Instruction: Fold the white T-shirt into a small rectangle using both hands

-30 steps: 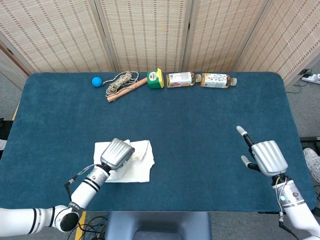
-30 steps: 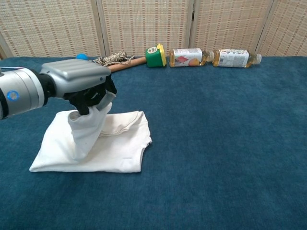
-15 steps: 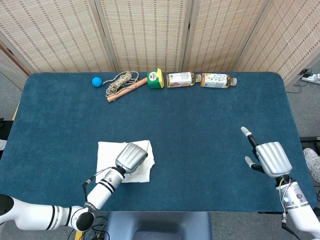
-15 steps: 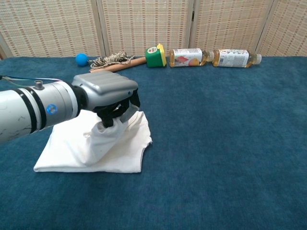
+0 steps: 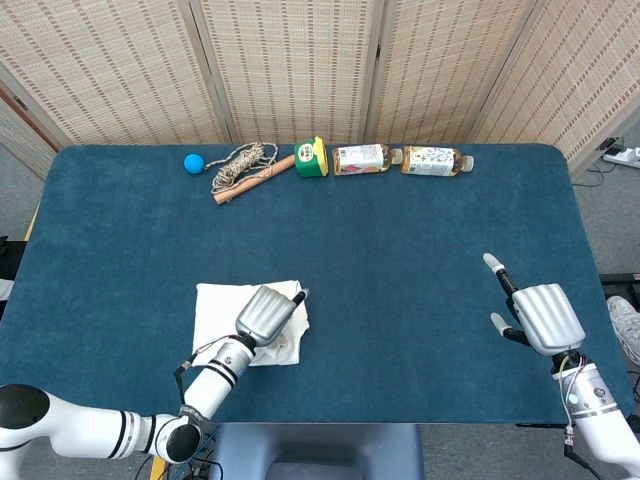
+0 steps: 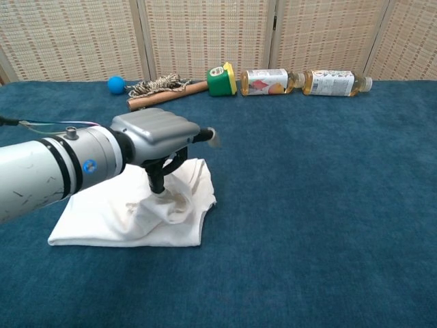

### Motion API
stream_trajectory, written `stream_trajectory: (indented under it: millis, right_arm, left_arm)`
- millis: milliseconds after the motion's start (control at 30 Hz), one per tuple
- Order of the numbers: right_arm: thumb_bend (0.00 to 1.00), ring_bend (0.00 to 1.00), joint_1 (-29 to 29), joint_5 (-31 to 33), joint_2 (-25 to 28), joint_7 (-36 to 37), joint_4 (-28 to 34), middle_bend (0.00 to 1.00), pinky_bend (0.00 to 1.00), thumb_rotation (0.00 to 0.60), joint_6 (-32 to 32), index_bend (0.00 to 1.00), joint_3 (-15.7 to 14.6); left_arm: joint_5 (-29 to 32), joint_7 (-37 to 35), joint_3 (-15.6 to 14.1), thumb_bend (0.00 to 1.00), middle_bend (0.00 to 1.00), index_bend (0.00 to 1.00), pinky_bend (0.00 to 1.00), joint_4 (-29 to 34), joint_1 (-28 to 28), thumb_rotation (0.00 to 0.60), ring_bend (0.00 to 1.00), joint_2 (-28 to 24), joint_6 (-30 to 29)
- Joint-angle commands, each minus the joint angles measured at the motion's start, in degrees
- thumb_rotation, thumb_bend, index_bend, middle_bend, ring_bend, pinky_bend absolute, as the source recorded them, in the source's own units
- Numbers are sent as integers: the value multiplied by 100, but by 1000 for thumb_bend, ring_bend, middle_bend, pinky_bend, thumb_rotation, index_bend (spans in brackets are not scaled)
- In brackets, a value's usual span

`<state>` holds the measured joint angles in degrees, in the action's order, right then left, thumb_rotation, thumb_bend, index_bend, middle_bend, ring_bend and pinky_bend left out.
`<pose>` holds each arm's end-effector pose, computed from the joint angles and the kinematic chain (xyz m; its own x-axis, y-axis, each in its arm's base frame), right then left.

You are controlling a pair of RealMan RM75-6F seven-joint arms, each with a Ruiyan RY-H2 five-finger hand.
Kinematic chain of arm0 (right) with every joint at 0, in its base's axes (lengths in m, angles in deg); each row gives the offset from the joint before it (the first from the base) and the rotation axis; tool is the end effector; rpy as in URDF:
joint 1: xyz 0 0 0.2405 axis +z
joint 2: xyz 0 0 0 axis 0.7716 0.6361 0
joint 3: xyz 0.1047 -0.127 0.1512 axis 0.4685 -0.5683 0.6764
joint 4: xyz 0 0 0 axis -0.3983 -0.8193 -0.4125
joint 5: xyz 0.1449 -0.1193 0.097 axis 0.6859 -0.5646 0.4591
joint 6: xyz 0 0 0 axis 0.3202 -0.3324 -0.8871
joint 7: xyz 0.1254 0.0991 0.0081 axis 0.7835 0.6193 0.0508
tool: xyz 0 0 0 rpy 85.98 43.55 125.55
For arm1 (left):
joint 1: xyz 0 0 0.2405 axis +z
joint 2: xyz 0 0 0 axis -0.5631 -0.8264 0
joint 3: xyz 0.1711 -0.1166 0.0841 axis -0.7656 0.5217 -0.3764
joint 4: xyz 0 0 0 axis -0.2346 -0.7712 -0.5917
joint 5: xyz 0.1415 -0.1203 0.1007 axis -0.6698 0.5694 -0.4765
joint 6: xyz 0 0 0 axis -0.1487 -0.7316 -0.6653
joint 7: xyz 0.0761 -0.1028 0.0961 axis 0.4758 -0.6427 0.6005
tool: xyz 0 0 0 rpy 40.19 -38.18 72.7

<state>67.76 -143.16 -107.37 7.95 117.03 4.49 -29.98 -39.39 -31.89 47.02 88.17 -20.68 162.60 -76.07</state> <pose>-0.2302 -0.2499 0.1276 0.4988 -0.0850 0.8625 -0.8565 -0.2007 0.4755 -0.0377 0.2959 -0.0620 0.6983 0.1775 0.6934 0.6594 -0.5366 -0.5266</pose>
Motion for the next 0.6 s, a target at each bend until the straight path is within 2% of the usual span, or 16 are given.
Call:
stream_trajectory:
  millis: [33, 233, 400, 600]
  right_arm:
    - [330, 938, 7, -6, 0, -7, 7, 921, 1000, 600, 2, 3, 10]
    - [330, 938, 12, -3, -1, -11, 17, 921, 1000, 600, 11, 4, 26]
    - [331, 938, 5, 0, -13, 21, -6, 921, 1000, 600, 8, 4, 33]
    - [331, 938, 6, -22, -30, 55, -29, 921, 1000, 600, 7, 3, 38]
  left_arm:
    - [-209, -245, 59, 166, 785, 3, 909, -33, 67, 600, 719, 74, -141]
    - [-569, -679, 95, 163, 785, 0, 910, -90, 214, 600, 718, 107, -317]
    - [-692, -961, 64, 164, 784, 0, 911, 135, 427, 600, 718, -179, -433]
    - [-699, -970, -50, 164, 784, 0, 911, -58, 525, 600, 718, -333, -372]
